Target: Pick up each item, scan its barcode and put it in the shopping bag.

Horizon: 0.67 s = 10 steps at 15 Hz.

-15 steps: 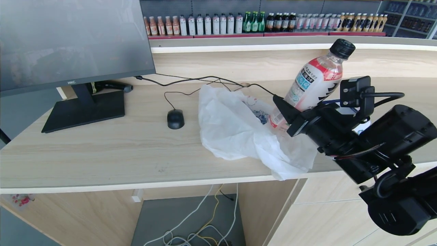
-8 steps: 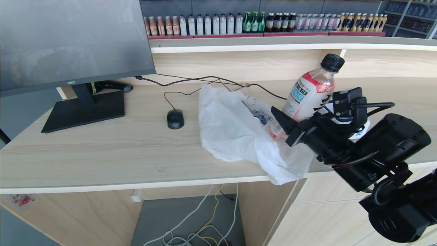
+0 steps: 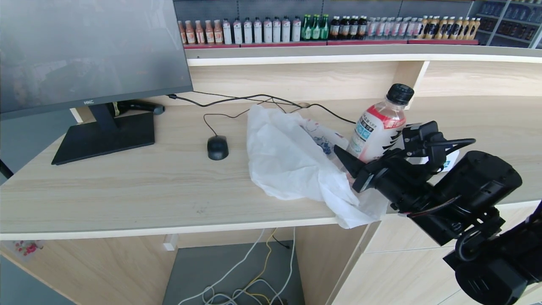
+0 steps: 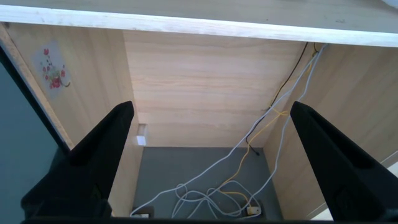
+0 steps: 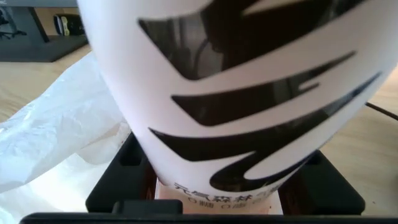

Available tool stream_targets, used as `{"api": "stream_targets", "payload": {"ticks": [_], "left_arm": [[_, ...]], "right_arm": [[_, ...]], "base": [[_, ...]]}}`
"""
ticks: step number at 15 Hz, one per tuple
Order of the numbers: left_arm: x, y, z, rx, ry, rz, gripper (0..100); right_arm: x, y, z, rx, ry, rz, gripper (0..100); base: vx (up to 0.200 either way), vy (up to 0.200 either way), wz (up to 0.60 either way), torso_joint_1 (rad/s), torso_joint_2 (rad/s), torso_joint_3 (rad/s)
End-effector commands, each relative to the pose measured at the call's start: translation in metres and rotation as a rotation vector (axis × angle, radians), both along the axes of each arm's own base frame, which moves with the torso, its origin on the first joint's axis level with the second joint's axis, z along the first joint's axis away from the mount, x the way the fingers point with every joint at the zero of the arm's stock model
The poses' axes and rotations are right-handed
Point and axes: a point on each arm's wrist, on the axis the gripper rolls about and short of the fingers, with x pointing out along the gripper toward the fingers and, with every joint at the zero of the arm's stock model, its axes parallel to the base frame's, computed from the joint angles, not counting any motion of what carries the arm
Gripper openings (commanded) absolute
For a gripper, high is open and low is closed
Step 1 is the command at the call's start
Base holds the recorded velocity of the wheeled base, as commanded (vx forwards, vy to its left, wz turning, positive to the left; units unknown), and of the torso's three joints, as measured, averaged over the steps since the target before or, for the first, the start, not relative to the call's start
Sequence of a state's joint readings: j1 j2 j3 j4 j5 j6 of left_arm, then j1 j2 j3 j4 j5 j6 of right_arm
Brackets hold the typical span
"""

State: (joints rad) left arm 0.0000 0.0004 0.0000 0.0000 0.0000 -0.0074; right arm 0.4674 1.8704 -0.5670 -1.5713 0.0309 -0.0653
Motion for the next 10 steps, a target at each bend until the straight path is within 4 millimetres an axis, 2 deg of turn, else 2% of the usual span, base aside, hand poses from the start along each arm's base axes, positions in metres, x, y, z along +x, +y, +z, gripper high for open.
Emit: {"api": "stream_targets", "payload": {"ticks": [1,3,10], "left_arm": [[0.0000,0.0000,0.0000,0.000,0.000,-0.002,100],[0.0000,0.0000,0.0000,0.000,0.000,0.000,100],[0.0000,0.0000,0.0000,0.000,0.000,0.000,100]], "right_arm": [[0.0085,-0.0110,-0.0074,-0.015,0.021,-0.047,0],[0.0121,-0.0157,-0.0102,-0.019,0.029,-0.065,0],[0.0099,-0.0072,-0.0139,-0.025,0.040,-0.038,0]], "base": [[0.000,0.000,0.00,0.000,0.00,0.000],[0.000,0.000,0.00,0.000,0.00,0.000],[0.000,0.000,0.00,0.000,0.00,0.000]]}}
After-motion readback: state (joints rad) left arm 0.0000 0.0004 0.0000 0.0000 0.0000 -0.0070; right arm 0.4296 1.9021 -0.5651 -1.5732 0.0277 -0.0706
